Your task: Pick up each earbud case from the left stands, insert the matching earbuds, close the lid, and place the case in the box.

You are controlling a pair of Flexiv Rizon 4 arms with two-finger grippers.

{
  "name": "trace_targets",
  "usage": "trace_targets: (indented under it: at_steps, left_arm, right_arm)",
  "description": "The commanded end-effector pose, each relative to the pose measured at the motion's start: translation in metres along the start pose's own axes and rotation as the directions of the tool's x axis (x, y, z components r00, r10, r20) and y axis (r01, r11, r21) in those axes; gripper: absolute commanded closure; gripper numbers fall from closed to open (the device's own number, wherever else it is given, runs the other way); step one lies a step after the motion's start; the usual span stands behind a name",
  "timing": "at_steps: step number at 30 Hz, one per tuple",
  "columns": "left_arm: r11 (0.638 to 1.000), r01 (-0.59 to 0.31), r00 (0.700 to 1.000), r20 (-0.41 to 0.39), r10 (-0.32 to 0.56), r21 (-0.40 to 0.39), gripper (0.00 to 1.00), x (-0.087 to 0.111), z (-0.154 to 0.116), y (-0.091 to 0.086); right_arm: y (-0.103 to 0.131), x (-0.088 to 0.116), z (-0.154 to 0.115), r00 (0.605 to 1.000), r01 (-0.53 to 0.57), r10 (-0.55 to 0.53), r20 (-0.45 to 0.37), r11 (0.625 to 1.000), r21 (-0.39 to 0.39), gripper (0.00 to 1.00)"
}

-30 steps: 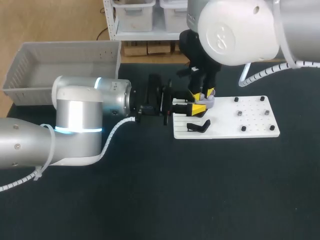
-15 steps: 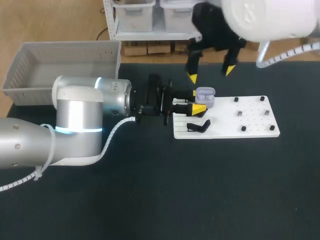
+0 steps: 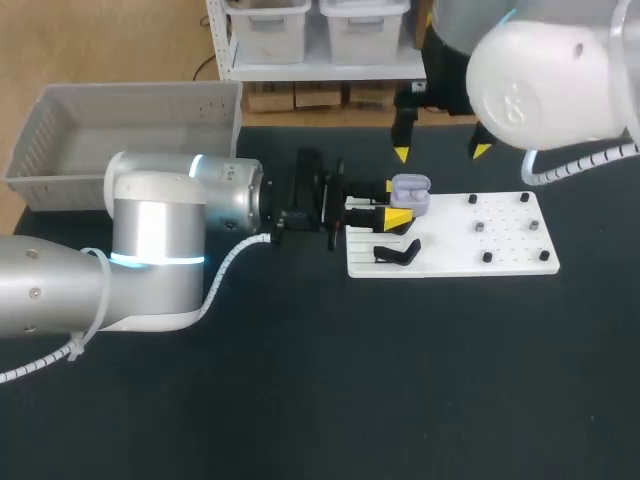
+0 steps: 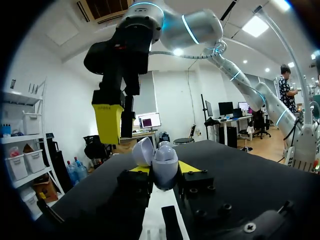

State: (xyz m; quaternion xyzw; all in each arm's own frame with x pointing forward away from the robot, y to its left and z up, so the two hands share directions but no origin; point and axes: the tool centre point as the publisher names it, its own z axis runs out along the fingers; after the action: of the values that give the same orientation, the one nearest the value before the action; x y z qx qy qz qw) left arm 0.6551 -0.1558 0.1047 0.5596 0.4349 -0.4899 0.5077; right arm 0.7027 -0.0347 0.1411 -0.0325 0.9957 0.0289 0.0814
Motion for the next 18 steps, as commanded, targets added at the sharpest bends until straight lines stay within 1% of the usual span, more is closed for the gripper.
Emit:
trace_targets:
  at_steps: [1,4,11,13,14,16,18]
  left_arm:
    - [1.000,0.000,1.000,-0.001,0.000,0.001,1.00,0.000,0.000,0.000]
    - [1.000,0.000,1.000,-0.001,0.000,0.001,1.00,0.000,0.000,0.000]
    - [1.000,0.000,1.000,-0.001,0.000,0.001,1.00,0.000,0.000,0.000]
    - [1.000,0.000,1.000,-0.001,0.000,0.001,1.00,0.000,0.000,0.000]
    - [1.000,0.000,1.000,-0.001,0.000,0.001,1.00,0.000,0.000,0.000]
    - [1.000,0.000,1.000,-0.001,0.000,0.001,1.00,0.000,0.000,0.000]
    - [1.000,0.000,1.000,-0.001,0.000,0.001,1.00,0.000,0.000,0.000]
  right_arm:
    - [-0.001,0.001,0.009,1.000,0.003,-0.003,-0.024,1.000,0.005,0.00]
    - [0.002,0.013,0.011,0.998,0.038,-0.037,-0.050,0.999,0.036,0.00]
    - [0.002,0.041,0.004,0.996,0.060,-0.057,-0.074,0.997,0.048,0.00]
    - [-0.001,0.045,-0.001,0.998,0.054,-0.051,-0.045,0.996,0.071,0.00]
    - [-0.004,0.046,-0.005,0.999,0.047,-0.046,-0.019,0.996,0.071,0.00]
    - [-0.011,0.048,-0.021,0.998,0.030,-0.033,0.050,0.997,0.065,0.00]
    - [-0.016,0.052,-0.036,0.994,0.039,-0.044,0.097,0.998,0.055,0.00]
